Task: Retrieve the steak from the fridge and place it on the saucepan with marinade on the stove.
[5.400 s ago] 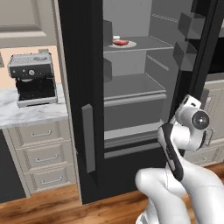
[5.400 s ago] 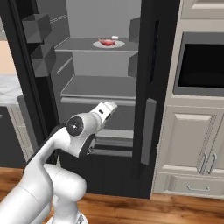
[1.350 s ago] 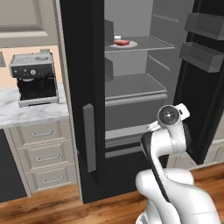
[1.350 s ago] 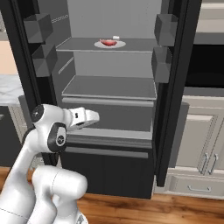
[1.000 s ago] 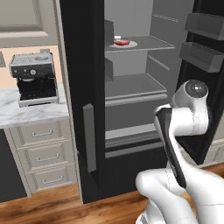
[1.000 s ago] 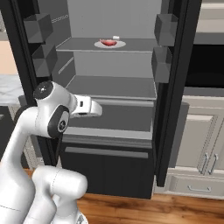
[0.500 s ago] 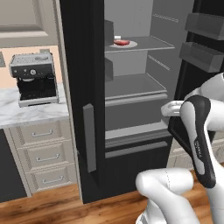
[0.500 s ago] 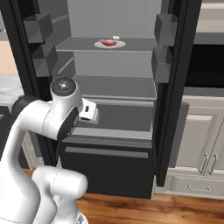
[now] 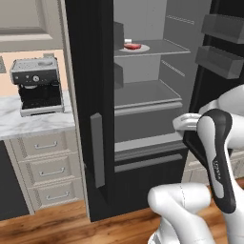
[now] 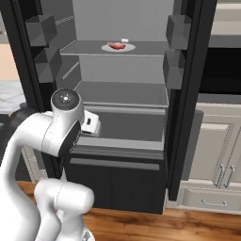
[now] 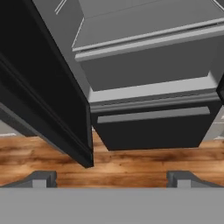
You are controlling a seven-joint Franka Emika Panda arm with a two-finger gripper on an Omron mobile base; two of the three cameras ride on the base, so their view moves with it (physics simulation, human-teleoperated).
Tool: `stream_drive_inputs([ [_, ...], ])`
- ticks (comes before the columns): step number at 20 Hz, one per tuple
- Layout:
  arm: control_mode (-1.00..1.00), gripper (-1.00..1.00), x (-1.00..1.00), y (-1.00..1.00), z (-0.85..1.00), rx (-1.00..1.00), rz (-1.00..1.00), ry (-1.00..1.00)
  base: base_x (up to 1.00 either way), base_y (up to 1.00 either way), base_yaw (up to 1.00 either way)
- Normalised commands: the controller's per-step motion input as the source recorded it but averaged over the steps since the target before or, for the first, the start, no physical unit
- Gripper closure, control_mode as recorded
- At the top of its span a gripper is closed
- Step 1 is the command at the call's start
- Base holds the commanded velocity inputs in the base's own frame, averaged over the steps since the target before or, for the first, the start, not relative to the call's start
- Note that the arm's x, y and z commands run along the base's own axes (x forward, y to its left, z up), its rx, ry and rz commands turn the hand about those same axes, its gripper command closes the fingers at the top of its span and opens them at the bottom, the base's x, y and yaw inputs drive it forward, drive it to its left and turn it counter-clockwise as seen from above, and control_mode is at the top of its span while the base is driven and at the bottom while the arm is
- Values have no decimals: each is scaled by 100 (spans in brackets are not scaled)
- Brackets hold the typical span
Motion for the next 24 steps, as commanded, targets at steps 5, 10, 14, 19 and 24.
stream_drive_inputs([
  [5,100,-100,0,-1,0,0,0,0,1,-5,2],
  [10,100,-100,0,0,0,0,0,0,8,-54,15],
  [14,100,-100,0,0,0,0,0,0,10,-41,14],
  [19,100,-100,0,0,0,0,0,0,45,26,1],
  [24,100,-100,0,0,0,0,0,0,93,29,1],
])
